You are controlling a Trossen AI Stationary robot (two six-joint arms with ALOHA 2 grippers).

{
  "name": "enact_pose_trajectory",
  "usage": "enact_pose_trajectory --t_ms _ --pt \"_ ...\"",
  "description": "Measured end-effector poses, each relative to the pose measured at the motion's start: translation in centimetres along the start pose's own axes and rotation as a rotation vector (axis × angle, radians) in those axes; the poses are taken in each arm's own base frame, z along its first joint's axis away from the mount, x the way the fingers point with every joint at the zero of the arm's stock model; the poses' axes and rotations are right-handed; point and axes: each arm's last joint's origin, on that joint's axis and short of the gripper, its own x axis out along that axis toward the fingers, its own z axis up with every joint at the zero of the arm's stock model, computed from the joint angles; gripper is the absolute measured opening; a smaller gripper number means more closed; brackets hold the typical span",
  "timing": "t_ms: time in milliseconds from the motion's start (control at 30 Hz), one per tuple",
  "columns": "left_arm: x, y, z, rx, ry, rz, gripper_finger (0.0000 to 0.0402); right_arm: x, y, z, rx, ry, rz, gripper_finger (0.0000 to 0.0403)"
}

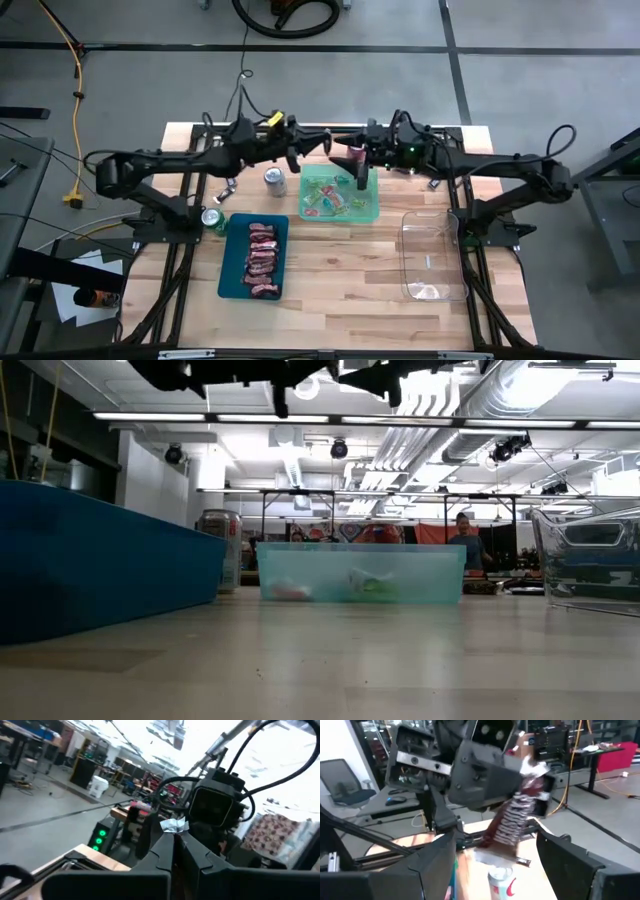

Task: Organize candy in baskets
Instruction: Put the white brown chocolate into the transparent bin

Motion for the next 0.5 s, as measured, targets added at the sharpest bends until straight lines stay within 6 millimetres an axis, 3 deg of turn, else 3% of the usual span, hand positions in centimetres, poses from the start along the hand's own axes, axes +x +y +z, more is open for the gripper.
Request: enact_pose_trajectory --t_ms 300,400,500 --pt "1.4 -0.2 -0.2 0.046 0.05 -0.031 0.0 0.5 -0.1 -0.5 0.064 0.016 -0.009 0.026" --pt "1.4 -0.1 -0.3 0.061 0.065 -0.026 0.0 0.4 -0.1 -0.3 0.07 0.006 -0.024 0.0229" --pt "1.4 -0.1 -0.3 0.06 0.067 -0.025 0.0 0.3 -0.1 -0.3 0.071 0.004 -0.025 0.0169"
